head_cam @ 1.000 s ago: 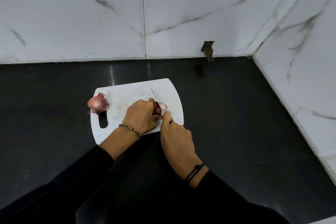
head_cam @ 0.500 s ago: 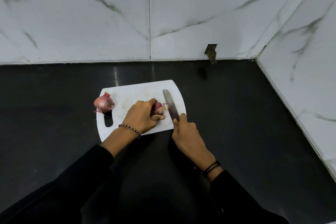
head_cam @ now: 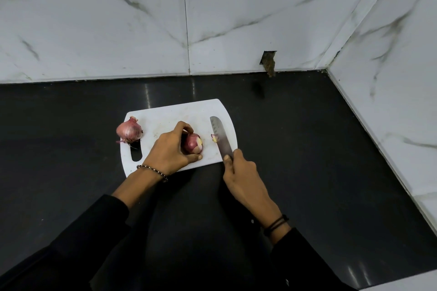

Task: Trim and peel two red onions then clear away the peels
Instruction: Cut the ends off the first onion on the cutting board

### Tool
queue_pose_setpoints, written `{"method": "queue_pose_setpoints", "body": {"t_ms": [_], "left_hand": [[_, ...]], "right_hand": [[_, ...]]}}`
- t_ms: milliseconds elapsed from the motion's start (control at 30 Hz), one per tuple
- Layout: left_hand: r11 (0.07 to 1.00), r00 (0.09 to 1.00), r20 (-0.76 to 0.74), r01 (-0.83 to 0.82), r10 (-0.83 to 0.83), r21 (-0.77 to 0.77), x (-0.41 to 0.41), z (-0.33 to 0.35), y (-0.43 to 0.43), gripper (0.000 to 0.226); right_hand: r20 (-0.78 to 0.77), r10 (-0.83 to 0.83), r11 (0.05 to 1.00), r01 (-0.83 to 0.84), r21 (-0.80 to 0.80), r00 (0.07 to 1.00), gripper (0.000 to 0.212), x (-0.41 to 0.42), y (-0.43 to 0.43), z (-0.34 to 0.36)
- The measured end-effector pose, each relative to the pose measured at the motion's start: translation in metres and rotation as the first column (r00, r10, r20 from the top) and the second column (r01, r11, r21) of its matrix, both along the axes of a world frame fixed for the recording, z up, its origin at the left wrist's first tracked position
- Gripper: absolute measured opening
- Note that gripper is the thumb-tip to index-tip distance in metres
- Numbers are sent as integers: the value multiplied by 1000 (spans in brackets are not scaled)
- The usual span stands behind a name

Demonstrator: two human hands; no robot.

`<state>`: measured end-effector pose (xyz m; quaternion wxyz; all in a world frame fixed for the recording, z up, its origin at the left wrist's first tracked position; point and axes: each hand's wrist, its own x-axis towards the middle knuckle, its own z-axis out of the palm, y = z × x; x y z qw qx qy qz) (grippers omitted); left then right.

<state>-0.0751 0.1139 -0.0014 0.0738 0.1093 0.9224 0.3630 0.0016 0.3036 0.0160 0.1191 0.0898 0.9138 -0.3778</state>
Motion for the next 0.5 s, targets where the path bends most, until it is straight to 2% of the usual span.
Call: {"method": "queue_pose_setpoints", "body": {"t_ms": [167, 333, 400, 500], "left_hand": [[1000, 1000, -15, 3, -3, -3, 2, 0, -1, 64], [999, 1000, -29, 11, -12, -33, 2, -2, -2, 63], [998, 999, -39, 23, -25, -56, 1, -3, -2, 62], [995, 997, -62, 48, -53, -91, 1, -4, -2, 63]], "right_hand": [[173, -149, 951, 189, -245, 974, 27, 2, 11, -2], [330, -264, 799, 397, -452, 907, 34, -3, 26, -9], [339, -282, 780, 420, -464, 898, 37, -4, 32, -10], [187, -319, 884, 363, -295, 929, 32, 0, 35, -9]]}}
